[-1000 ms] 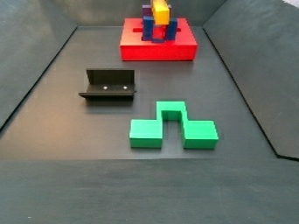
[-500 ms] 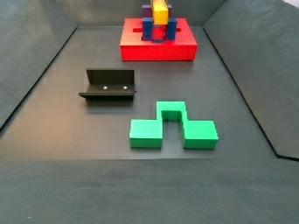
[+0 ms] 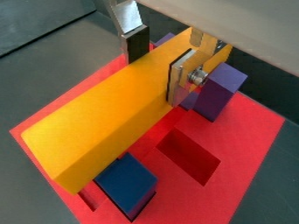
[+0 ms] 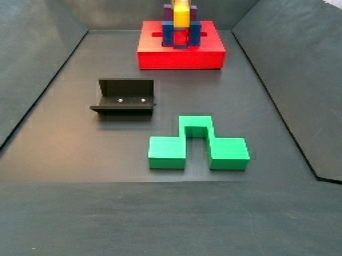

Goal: Pick up the yellow object. Move up. Move to above the board. Insert the yellow object.
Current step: Insert the yellow object.

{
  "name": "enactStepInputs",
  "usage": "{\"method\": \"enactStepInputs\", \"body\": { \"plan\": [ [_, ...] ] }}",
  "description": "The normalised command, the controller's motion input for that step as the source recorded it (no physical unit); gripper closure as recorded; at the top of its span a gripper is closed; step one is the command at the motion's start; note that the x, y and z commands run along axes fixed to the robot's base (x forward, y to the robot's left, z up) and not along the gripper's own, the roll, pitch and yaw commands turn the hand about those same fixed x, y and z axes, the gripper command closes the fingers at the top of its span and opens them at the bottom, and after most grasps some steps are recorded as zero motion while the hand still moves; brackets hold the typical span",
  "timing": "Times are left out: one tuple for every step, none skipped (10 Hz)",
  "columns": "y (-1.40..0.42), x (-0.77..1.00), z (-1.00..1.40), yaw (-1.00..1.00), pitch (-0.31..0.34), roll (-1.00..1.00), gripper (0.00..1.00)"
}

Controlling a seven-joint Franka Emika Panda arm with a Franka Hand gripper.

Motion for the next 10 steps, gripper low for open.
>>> {"method": "enactStepInputs", "body": {
  "plan": [
    [0.01,0.00,-0.13,0.00,0.026,0.14,1.00],
    [0.03,0.00,-0.09,0.00,0.013,0.06,1.00],
    [0.00,0.00,-0.12,0.00,0.000,0.07,1.00],
    [0.00,0.04,-0.12,0.05,0.000,0.06,1.00],
    [0.00,0.10,-0.12,0.05,0.001,0.03,1.00],
    [0.00,0.24,-0.21,0.05,0.021,0.03,1.00],
    [0.00,0.25,-0.24,0.07,0.011,0.00,1.00],
    [0.00,0.19,-0.29,0.06,0.000,0.00,1.00],
    [0.00,0.16,-0.31,0.05,0.000,-0.03,1.00],
    [0.00,0.17,-0.27,0.05,0.000,-0.01,1.00]
  ]
}}
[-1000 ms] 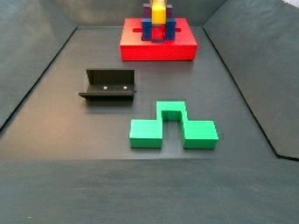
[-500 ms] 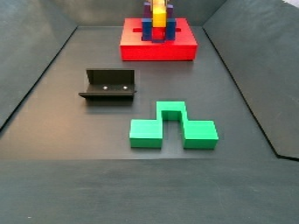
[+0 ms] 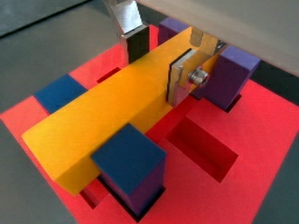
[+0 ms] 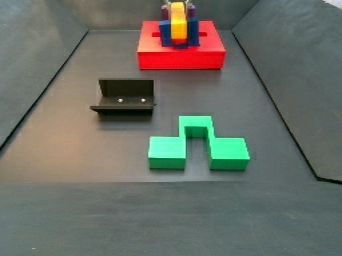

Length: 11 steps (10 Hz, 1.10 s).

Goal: Pick up the yellow object. Move up. Move to above the board. Insert the yellow object.
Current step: Insert the yellow object.

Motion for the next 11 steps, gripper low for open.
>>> {"method": "enactStepInputs", "body": {
  "plan": [
    [0.00,0.14,-0.23,0.03,0.009,0.00,1.00],
    [0.03,0.08,-0.21,0.01,0.006,0.00,1.00],
    [0.01,0.01,-0.24,0.00,0.000,-0.07,1.00],
    [0.00,0.00,-0.33,0.00,0.000,-0.12,1.00],
    [0.00,0.00,-0.25,0.00,0.000,-0.19,1.00],
    [0.00,0.00,-0.21,0.00,0.000,-0.20,1.00],
    [-0.04,0.00,0.00,0.00,0.000,-0.16,1.00],
    [-0.17,0.00,0.00,0.00,0.000,-0.07,1.00],
    [-0.04,0.00,-0.12,0.00,0.000,-0.06,1.00],
    [0.00,0.00,-0.29,0.00,0.000,-0.05,1.00],
    [0.07,0.05,-0.31,0.00,0.000,0.00,1.00]
  ]
}}
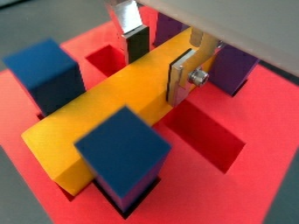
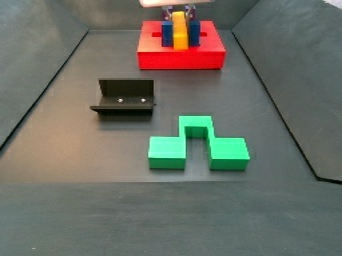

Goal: Pick up the yellow object. Move up. Move to above the board. Insert the yellow object.
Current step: Insert the yellow object.

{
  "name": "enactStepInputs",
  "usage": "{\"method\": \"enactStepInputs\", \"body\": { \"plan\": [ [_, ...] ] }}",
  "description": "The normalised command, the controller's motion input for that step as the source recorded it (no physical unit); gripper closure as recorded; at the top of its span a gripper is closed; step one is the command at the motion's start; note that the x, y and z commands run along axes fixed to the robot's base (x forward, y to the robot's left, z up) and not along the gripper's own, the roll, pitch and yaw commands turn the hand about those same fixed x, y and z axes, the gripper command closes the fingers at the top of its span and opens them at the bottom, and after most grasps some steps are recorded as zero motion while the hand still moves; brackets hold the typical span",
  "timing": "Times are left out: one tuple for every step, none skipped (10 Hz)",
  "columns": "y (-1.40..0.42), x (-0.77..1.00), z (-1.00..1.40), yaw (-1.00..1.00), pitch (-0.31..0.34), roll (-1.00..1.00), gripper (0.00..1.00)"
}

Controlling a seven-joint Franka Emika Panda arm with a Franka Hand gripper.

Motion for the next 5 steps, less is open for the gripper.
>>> {"method": "enactStepInputs", "body": {
  "plan": [
    [0.14,0.10,-0.32,0.00,0.019,0.00,1.00],
    [0.15,0.12,-0.27,0.00,0.024,0.00,1.00],
    [0.25,0.22,-0.16,0.00,0.074,0.00,1.00],
    [0.00,0.02,0.00,0.00,0.000,0.00,1.00],
    [0.00,0.00,0.00,0.00,0.000,0.00,1.00]
  ]
}}
